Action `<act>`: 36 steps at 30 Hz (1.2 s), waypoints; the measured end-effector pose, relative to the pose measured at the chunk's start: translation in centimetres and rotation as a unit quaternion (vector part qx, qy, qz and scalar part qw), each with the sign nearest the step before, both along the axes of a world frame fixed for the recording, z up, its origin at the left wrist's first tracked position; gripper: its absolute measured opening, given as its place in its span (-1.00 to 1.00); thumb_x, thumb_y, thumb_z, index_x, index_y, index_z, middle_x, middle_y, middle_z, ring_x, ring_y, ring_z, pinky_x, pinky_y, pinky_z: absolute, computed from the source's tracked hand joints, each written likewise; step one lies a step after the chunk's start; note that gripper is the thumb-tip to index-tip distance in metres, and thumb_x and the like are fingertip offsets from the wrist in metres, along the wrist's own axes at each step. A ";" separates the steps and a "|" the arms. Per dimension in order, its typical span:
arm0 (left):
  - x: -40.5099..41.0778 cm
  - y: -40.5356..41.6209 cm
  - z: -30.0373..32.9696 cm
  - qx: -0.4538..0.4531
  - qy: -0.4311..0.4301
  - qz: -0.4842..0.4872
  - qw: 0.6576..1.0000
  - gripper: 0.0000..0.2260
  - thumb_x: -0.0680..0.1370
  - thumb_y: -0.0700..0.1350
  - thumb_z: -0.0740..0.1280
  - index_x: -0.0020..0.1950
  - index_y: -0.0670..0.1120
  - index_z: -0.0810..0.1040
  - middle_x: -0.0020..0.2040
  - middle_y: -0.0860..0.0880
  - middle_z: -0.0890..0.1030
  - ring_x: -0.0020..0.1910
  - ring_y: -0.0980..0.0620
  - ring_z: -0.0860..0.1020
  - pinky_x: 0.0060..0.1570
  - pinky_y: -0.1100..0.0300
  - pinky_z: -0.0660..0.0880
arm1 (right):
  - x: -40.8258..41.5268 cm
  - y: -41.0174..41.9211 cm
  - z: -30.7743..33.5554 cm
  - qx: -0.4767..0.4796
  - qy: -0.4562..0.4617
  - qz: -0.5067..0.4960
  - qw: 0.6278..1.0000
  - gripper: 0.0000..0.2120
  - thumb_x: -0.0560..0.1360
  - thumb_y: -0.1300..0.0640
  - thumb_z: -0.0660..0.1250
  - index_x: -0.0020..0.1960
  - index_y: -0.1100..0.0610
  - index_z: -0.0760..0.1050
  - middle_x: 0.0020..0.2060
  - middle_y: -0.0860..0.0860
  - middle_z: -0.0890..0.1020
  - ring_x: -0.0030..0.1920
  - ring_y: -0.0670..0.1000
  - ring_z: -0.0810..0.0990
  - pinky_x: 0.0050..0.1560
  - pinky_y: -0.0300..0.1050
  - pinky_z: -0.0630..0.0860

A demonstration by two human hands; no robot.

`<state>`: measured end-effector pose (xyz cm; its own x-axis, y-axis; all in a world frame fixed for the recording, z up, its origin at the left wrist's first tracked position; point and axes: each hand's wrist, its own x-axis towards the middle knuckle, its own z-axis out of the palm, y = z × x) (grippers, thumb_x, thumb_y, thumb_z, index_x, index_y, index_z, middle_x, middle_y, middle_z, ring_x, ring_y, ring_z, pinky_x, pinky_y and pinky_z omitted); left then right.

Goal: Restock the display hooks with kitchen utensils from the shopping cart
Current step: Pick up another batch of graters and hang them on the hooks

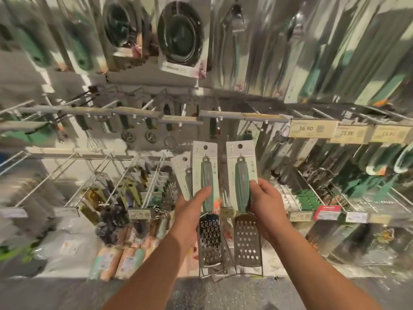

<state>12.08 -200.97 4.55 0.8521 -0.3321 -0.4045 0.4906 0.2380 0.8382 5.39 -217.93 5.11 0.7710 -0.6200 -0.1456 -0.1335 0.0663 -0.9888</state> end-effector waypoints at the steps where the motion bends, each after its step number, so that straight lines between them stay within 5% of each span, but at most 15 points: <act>1: 0.1 -0.2 0.2 0.006 -0.010 0.007 1.000 0.17 0.30 0.27 0.62 0.69 0.08 -0.04 0.67 -0.05 0.14 0.62 -0.15 0.19 0.54 -0.26 0.24 | 0.1 -0.1 0.5 -0.004 0.000 0.002 1.000 -0.51 0.47 -0.25 0.27 0.03 0.20 0.54 -0.13 0.23 0.61 -0.16 0.18 0.55 -0.08 0.16 0.47; 4: 0.5 -1.0 1.1 -0.004 -0.021 0.016 1.000 0.25 0.15 0.33 0.62 0.68 0.09 0.03 0.64 -0.07 0.20 0.59 -0.17 0.24 0.50 -0.27 0.30 | 0.5 -0.8 2.1 -0.013 -0.019 -0.003 1.000 -0.69 0.62 -0.07 0.25 -0.04 0.16 0.59 -0.16 0.27 0.62 -0.19 0.16 0.53 -0.10 0.11 0.46; 10: 0.8 -2.7 2.4 -0.016 -0.029 0.032 0.999 0.08 0.34 0.22 0.61 0.68 0.03 0.05 0.63 -0.09 0.21 0.57 -0.18 0.26 0.47 -0.18 0.35 | 1.4 -3.4 3.4 -0.028 -0.044 -0.020 0.998 -0.73 0.68 0.03 0.23 -0.05 0.08 0.64 -0.04 0.22 0.70 -0.08 0.19 0.62 0.00 0.12 0.51; 17: 0.9 -4.7 3.5 -0.012 -0.045 0.033 0.998 -0.01 0.39 0.15 0.60 0.65 -0.06 0.13 0.60 -0.11 0.28 0.54 -0.18 0.31 0.50 -0.17 0.32 | 1.3 -4.7 2.6 -0.028 -0.045 -0.052 0.997 -0.70 0.69 0.07 0.23 -0.11 0.18 0.60 -0.25 0.13 0.65 -0.20 0.12 0.55 -0.11 0.04 0.46; 23: 1.1 -5.0 3.3 -0.020 -0.047 0.030 0.998 -0.06 0.37 0.16 0.59 0.62 -0.07 0.21 0.53 -0.04 0.37 0.49 -0.13 0.36 0.47 -0.11 0.33 | 1.9 -5.1 2.3 -0.012 -0.015 -0.027 0.999 -0.69 0.68 0.00 0.23 -0.06 0.12 0.66 -0.11 0.15 0.73 -0.06 0.18 0.68 0.05 0.16 0.57; 26: 0.8 -5.0 3.3 -0.011 -0.052 0.032 0.998 -0.09 0.45 0.14 0.56 0.65 -0.05 0.15 0.59 -0.04 0.30 0.56 -0.10 0.28 0.50 -0.11 0.24 | 3.6 -5.7 2.6 0.002 0.005 -0.030 1.000 -0.54 0.56 -0.17 0.25 -0.09 0.27 0.52 -0.19 0.32 0.57 -0.22 0.09 0.51 -0.10 0.06 0.43; 29: 0.8 -5.0 2.9 -0.008 -0.054 0.023 0.998 -0.19 0.46 0.12 0.56 0.59 -0.05 0.26 0.53 -0.03 0.39 0.49 -0.08 0.35 0.50 -0.09 0.27 | 4.6 -6.1 3.6 0.010 0.041 -0.045 0.998 -0.69 0.65 -0.04 0.24 -0.19 0.11 0.47 -0.30 0.13 0.41 -0.28 0.06 0.34 -0.15 -0.05 0.30; 31: 0.5 -4.9 2.9 -0.005 -0.051 0.017 0.999 -0.20 0.46 0.11 0.56 0.58 -0.07 0.25 0.47 0.01 0.41 0.49 -0.07 0.35 0.48 -0.06 0.26 | 4.8 -6.2 3.8 0.031 0.051 -0.027 0.998 -0.74 0.68 -0.02 0.23 -0.11 0.09 0.49 -0.21 0.16 0.44 -0.27 0.06 0.39 -0.16 -0.06 0.39; 33: 0.5 -4.7 2.7 -0.007 -0.055 0.004 0.998 -0.28 0.42 0.13 0.59 0.47 -0.03 0.36 0.39 0.05 0.47 0.39 -0.05 0.41 0.43 -0.02 0.31 | 4.8 -6.4 3.4 0.043 0.069 -0.016 0.997 -0.66 0.69 -0.06 0.22 0.25 0.19 0.54 0.14 0.17 0.57 0.11 0.13 0.58 0.17 0.08 0.49; 34: 0.4 -4.6 2.5 -0.004 -0.058 0.000 0.998 -0.22 0.34 0.19 0.62 0.46 -0.02 0.39 0.37 0.06 0.51 0.36 -0.03 0.44 0.43 -0.04 0.33 | 4.5 -6.3 3.4 0.049 0.078 -0.017 0.996 -0.55 0.70 -0.08 0.22 0.42 0.21 0.45 0.34 0.15 0.53 0.32 0.19 0.51 0.34 0.15 0.43; 36: 0.2 -4.7 2.4 0.010 -0.071 -0.005 0.997 0.01 0.12 0.31 0.67 0.48 0.00 0.43 0.39 0.04 0.54 0.38 -0.02 0.46 0.46 -0.09 0.34 | 4.0 -5.9 3.1 0.067 0.073 -0.006 0.995 -0.56 0.69 -0.10 0.24 0.44 0.16 0.43 0.43 0.12 0.48 0.40 0.20 0.47 0.46 0.21 0.38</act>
<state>12.30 -205.66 6.94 0.8979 -0.3336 -0.2873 0.3694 0.2159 0.9038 9.36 -223.83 8.18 0.7284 -0.5960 -0.3378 -0.2740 0.1985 -0.9410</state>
